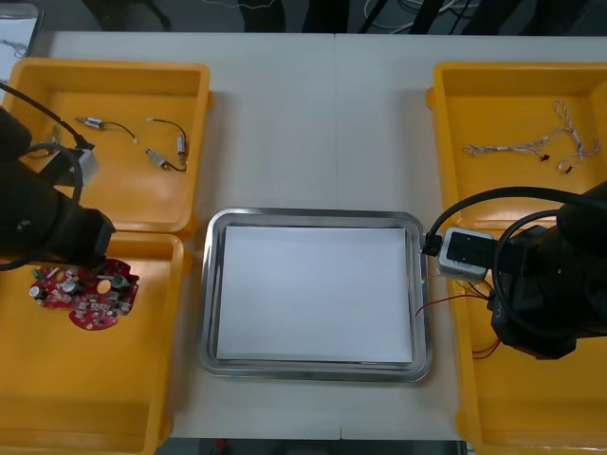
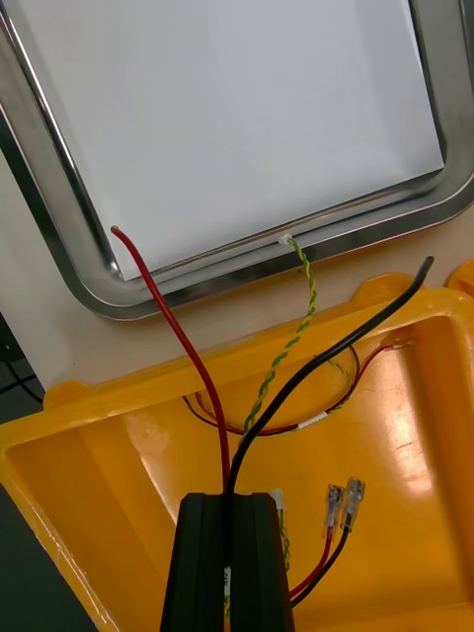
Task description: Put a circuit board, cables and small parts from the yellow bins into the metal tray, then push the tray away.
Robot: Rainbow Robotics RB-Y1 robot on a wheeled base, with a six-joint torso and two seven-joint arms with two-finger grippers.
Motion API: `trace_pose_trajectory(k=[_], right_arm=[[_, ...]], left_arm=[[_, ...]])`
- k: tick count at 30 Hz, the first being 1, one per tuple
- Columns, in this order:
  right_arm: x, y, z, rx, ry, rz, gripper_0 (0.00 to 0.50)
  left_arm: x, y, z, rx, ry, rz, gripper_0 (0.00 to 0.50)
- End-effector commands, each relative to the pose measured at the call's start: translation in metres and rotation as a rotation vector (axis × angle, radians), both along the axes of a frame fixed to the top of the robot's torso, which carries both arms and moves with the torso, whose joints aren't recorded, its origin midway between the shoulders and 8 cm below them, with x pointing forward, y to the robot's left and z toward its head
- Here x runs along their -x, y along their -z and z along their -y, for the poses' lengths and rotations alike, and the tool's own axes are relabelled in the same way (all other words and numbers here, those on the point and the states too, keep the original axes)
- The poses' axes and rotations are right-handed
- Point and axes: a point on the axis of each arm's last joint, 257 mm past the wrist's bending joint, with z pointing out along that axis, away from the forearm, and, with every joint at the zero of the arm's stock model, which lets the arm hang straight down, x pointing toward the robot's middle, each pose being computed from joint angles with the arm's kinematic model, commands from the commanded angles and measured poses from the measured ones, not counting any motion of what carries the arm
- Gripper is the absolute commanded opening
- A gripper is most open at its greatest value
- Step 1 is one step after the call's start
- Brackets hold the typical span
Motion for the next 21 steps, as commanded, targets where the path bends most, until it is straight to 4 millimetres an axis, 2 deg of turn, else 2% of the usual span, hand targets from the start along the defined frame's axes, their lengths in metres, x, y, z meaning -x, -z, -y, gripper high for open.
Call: trace_pose_trajectory(k=[1,8,17,21], right_arm=[[-0.004,-0.007,0.006,0.012,0.038,0.020,0.000],[-0.003,-0.006,0.007,0.013,0.041,0.019,0.000],[-0.003,-0.007,0.005,0.008,0.043,0.020,0.000],[-0.004,-0.006,0.006,0.008,0.046,0.019,0.000]], left_arm=[[-0.012,-0.010,0.049,0.033,-0.027,0.050,0.000],[-0.022,0.003,0.102,0.033,-0.027,0.084,0.000],[-0.019,0.028,0.161,0.041,-0.009,0.093,0.000],[-0.019,0.041,0.181,0.044,-0.010,0.099,0.000]])
